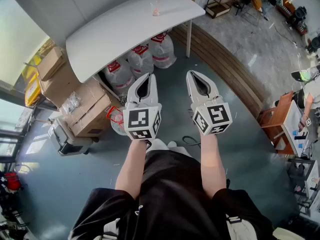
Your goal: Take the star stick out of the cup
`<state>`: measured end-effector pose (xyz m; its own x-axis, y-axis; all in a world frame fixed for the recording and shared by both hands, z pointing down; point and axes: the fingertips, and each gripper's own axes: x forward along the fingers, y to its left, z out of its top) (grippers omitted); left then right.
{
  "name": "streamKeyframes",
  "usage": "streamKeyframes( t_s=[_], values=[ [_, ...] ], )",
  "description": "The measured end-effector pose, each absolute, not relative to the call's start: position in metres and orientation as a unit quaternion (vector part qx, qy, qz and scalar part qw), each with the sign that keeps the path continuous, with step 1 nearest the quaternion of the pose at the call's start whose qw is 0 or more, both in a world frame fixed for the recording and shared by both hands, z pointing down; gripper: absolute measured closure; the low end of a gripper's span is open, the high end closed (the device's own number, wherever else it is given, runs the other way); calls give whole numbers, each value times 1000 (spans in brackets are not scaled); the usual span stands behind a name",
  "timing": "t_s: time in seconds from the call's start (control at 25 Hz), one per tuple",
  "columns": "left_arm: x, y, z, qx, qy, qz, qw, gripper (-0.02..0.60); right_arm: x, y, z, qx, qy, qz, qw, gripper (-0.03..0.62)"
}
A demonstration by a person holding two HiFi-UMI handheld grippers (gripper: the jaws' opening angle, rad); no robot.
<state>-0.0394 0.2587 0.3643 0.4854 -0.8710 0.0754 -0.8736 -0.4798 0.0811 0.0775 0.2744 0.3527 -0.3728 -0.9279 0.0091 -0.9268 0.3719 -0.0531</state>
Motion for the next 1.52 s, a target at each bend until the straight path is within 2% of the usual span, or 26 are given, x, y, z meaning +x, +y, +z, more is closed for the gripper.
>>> streamKeyframes(
  t_s=[0.6, 1.0, 1.24, 1.52],
  values=[
    [-15, 261, 362, 861, -506, 9, 46, 583, 114, 272, 355, -574, 818, -33, 34, 588],
    [-23, 230, 360, 856, -514, 1, 49, 583, 112, 244, 349, -557, 830, -22, 26, 588],
    [-15, 190, 371, 855, -515, -4, 59, 583, 133, 201, 352, -575, 818, -17, 21, 588],
    [-16, 94, 389, 855, -515, -11, 57, 582, 129, 105, 377, -568, 822, -21, 19, 588]
  ],
)
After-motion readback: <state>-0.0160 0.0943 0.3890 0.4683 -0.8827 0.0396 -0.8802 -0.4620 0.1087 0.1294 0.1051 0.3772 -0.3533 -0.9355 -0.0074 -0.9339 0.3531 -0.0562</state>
